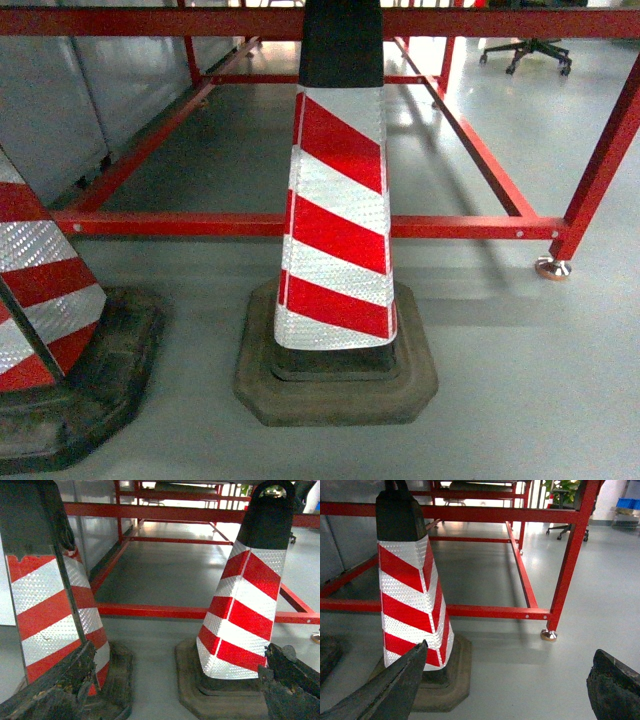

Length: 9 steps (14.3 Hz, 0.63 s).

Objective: Sort blue parts and orange caps into right shelf containers

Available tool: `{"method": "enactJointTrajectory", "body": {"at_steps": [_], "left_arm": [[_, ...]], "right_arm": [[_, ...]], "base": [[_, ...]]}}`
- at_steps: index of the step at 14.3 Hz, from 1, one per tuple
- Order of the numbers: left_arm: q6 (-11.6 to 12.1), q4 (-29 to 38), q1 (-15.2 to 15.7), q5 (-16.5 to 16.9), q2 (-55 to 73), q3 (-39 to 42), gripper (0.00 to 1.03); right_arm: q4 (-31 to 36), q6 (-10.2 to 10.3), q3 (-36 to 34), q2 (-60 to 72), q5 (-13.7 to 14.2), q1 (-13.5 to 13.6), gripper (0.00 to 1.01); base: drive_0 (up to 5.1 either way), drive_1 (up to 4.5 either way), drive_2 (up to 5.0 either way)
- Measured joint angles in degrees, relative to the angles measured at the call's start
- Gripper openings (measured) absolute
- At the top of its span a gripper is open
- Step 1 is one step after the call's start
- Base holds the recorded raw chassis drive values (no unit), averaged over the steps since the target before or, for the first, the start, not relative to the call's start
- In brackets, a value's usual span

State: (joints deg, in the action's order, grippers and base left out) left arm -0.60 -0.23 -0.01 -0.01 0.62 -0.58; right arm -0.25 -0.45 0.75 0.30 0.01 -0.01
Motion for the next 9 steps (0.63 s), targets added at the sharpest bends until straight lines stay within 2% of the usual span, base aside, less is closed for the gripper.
{"method": "enactJointTrajectory", "body": {"at_steps": [9], "left_arm": [[0.0,0.0,0.0,0.0,0.0,0.0,0.98]], "right_arm": [[0.0,0.02,0.0,0.0,0.0,0.0,0.98]], "base": [[0.0,0.0,0.0]]}}
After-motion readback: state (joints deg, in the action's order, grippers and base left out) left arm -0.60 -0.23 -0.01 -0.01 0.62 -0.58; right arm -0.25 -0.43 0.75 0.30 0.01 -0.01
